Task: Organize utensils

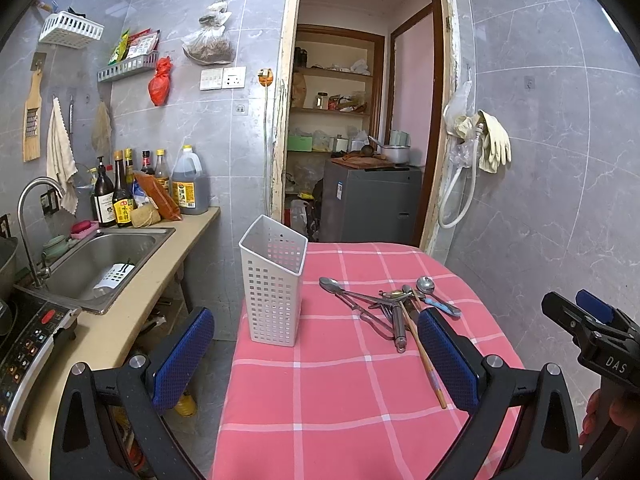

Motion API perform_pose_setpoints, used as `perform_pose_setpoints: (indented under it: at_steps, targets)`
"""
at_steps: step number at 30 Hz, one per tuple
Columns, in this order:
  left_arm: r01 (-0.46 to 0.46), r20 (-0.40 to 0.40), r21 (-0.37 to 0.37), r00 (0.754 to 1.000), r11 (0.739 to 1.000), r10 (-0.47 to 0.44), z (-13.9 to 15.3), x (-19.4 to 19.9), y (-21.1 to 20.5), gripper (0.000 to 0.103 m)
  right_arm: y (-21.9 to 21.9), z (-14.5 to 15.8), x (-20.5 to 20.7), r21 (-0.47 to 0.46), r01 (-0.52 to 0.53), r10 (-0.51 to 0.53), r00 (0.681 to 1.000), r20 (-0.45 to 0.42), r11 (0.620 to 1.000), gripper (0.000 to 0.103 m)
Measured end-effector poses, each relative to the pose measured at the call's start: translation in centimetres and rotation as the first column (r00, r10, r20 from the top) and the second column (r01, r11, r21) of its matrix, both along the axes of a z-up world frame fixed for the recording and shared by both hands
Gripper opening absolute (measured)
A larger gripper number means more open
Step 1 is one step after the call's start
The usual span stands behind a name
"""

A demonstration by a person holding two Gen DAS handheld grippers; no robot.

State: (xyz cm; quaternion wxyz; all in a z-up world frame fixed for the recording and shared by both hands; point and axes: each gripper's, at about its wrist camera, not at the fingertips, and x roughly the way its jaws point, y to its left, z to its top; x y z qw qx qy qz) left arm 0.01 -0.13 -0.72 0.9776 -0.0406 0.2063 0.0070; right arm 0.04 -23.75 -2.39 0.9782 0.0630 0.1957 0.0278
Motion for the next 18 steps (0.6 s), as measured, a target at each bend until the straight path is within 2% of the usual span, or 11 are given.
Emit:
perform_pose_setpoints:
  at_steps: [18]
  targets:
    - [0.0,0.001,0.002,1.0,1.0,0.0,-0.01,0.0,-0.03,0.102,-0.06,-0.02,-0.1,0.001,0.0,0.0,1.0,0.0,1.0,0.102]
